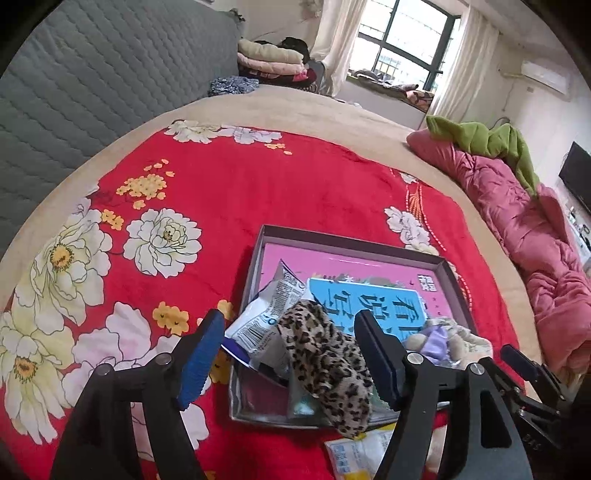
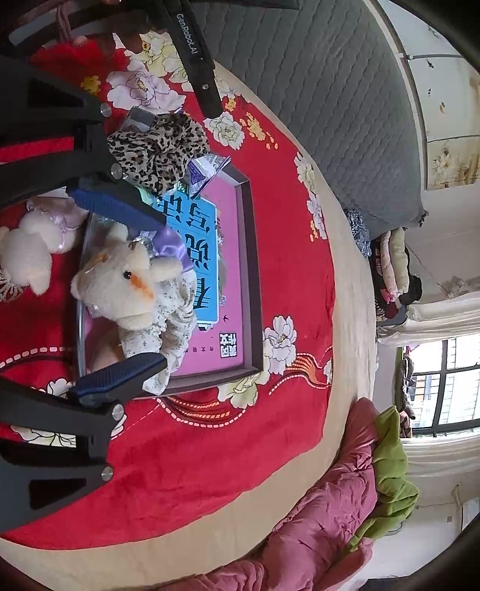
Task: Organize soft objects
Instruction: 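Open both tools releasing the scrunchie and bunny in the box, then withdraw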
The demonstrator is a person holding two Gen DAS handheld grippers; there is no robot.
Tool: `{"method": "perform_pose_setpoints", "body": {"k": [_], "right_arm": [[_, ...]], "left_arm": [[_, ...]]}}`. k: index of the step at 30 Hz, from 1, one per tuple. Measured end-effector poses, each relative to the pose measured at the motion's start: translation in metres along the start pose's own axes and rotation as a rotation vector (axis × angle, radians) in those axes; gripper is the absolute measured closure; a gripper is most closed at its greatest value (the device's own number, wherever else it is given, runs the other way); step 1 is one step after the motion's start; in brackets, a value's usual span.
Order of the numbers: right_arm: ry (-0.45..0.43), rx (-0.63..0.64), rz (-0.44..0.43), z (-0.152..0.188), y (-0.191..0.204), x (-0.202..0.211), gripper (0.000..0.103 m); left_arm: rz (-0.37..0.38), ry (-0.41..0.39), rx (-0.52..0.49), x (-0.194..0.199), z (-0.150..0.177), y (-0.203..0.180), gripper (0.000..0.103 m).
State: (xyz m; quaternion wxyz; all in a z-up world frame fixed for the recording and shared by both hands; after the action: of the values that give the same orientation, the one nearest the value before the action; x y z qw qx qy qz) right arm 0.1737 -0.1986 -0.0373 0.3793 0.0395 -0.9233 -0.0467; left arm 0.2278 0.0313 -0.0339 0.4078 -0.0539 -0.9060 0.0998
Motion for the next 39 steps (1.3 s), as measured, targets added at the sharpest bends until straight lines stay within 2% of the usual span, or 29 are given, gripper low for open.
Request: {"method": "perform_pose_setpoints", "body": {"k": [11, 35, 39], "right_arm": [[-0.045, 0.012, -0.033, -0.006, 0.002, 0.026, 0.03], [-0.134, 0.029, -0.038, -0.014, -0.008, 0.085, 0.029], [-0.142, 0.042, -0.046, -0.013, -0.01, 0.096, 0.026]], "left_arm": [[0.025, -0.004, -0.013, 0.026, 0.009, -0.016, 0.026], [-0.002, -0.075, -0.086, 0.087, 0.02, -0.036, 0.024], [0.022, -0.078, -0.084, 0.096, 0.023, -0.038, 0.024]]}}
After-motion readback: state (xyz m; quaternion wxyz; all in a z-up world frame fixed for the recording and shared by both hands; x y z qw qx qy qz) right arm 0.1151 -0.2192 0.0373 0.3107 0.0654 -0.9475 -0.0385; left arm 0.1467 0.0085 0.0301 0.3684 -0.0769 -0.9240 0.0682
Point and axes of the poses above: each gripper's, at about its wrist camera, not at the fingertips, and x roughly against the way its jaws point, y to its left, z to its underside, the point moved 6 cm from there along -x, roughly the way its jaws point
